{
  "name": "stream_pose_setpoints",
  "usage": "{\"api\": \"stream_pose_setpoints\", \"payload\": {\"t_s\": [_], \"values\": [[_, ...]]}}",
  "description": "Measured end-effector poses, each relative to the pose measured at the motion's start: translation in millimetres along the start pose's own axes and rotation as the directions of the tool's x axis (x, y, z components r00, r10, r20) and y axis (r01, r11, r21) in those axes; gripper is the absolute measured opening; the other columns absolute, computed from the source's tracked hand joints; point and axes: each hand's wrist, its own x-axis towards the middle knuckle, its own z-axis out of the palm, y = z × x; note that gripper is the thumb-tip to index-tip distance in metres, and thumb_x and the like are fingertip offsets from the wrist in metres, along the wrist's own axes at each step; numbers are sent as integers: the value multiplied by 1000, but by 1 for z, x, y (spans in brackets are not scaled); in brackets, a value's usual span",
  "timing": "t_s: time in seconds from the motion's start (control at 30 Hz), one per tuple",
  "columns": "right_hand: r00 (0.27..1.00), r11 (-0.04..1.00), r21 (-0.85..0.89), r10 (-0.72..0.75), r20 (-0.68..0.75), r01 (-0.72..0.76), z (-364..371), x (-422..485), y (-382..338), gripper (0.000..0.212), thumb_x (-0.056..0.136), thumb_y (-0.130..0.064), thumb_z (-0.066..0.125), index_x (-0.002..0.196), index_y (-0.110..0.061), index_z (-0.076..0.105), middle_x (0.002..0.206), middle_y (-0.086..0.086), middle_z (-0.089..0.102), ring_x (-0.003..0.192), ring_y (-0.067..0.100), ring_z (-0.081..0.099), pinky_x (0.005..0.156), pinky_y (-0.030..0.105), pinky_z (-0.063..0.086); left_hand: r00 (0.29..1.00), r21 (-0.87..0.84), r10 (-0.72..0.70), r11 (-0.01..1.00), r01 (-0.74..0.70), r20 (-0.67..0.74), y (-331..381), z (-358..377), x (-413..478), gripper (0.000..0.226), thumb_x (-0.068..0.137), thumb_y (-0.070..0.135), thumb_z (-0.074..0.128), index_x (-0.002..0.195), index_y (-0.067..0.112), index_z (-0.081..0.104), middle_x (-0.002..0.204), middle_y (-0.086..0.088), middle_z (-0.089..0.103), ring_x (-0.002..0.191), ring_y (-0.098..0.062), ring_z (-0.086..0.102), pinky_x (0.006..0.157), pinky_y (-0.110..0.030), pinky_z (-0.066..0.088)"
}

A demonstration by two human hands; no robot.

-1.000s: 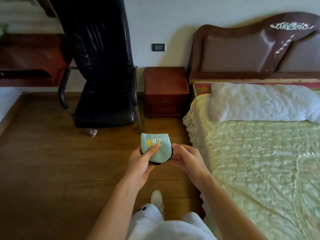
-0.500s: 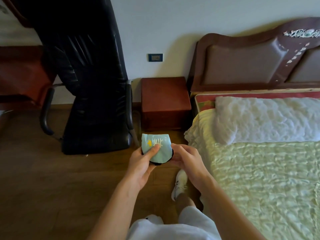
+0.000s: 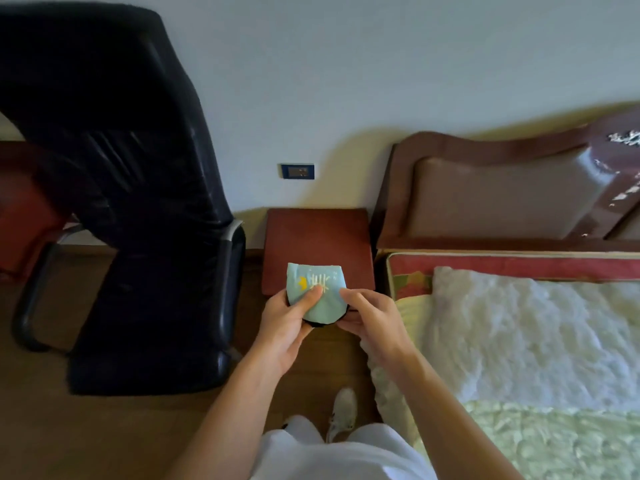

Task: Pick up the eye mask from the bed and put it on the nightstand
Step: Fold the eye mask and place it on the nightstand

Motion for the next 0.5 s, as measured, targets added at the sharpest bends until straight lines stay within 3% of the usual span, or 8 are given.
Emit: {"api": "stream_pose_setpoints", "payload": {"t_s": [0.17,0.33,0.5], "values": [[999,998,38,39,24,-40,-14,57,-40,33,87,-39,72,104,-11,78,102,7,82,100,19,78,81,32,64,1000,27,9,1000,-9,-7,29,33,52,43,73,25,80,114,14,70,105,-8,79,100,-23,74,74,-33,62],[998,998,46,49,30,-50,-11,99,-61,40,78,-42,72,101,-10,79,101,9,82,99,20,79,85,37,64,999,14,-13,1000,14,-37,50,42,94,52,70,26,81,118,12,68,109,-10,78,102,-25,74,76,-35,61],[999,998,39,39,18,-39,2,143,-87,31,90,-32,72,104,-5,77,104,15,81,98,24,79,86,41,64,999,0,-32,999,32,-22,78,40,138,52,70,24,80,119,11,67,111,-11,77,103,-26,73,78,-36,62]]}}
